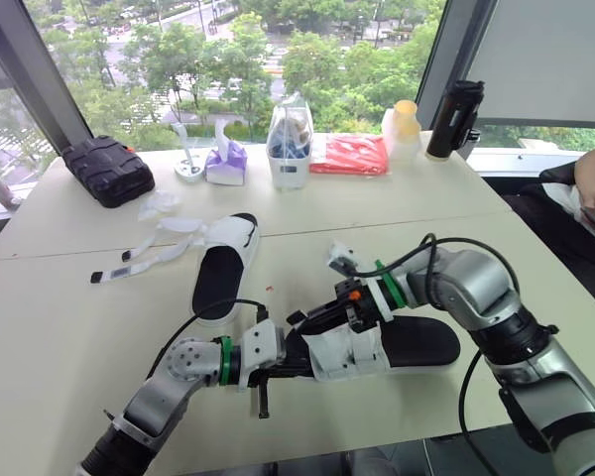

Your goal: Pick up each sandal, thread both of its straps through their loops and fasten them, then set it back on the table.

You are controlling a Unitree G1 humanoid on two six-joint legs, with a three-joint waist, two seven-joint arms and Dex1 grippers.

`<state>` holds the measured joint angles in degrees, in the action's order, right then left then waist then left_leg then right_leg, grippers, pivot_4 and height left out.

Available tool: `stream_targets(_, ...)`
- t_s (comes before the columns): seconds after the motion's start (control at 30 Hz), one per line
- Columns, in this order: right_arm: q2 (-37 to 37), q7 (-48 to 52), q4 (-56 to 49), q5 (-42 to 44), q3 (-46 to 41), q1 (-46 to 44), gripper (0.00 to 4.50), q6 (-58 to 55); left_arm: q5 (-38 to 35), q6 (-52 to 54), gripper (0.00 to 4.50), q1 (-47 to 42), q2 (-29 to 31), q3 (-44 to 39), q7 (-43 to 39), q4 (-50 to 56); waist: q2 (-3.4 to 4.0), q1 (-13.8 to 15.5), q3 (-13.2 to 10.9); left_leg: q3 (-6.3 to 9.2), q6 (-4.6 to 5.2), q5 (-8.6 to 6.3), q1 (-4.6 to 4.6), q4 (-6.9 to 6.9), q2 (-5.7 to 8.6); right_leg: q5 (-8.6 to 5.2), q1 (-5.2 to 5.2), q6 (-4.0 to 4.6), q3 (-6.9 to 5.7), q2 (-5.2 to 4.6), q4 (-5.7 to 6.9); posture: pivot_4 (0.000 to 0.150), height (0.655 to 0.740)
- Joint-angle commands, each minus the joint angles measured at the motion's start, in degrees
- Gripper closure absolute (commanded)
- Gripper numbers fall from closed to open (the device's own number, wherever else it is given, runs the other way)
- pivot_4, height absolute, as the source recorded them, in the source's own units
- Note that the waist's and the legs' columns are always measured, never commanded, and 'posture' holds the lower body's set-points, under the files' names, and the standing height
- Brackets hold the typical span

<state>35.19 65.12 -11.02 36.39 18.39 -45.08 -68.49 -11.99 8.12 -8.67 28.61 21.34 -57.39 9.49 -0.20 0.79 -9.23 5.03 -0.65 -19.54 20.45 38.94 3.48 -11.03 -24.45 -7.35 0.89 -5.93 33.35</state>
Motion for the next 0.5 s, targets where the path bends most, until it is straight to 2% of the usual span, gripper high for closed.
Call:
stream_targets(0.03, 0.67, -2.27, -6.74, 5.93, -8.20, -1.56, 4.45, -3.74, 2.58, 3.24, 4.50, 1.48, 0.52, 2.51, 0.25, -2.89, 0.00, 0.00, 0.00, 0.00, 0.00, 0.00, 0.00, 0.00, 0.00, 0.00, 0.00, 0.00, 0.00, 0.00, 0.00, 0.150, 0.7400)
stream_targets(0.27, -0.32, -8.43, -9.83, 9.07, -13.35, -0.94, 4.45, -6.61, 2.76, 3.32, 4.50, 0.74, 0.97, 3.02, -0.73, -3.14, 0.04, -0.18, -0.03, -0.01, 0.00, 0.00, 0.02, 0.00, -0.03, 0.00, -0.05, 0.00, 0.00, 0.03, 0.04, 0.150, 0.7400)
stream_targets(0.5, 0.83, -8.99, -3.13, 4.22, -8.86, 0.45, 4.45, -0.10, 3.42, 3.22, 4.50, -0.08, 1.66, 3.88, -1.66, -3.41, 0.08, -0.30, -0.06, -0.05, 0.00, 0.00, 0.04, 0.00, -0.05, 0.00, -0.11, 0.00, 0.01, 0.05, 0.07, 0.150, 0.7400)
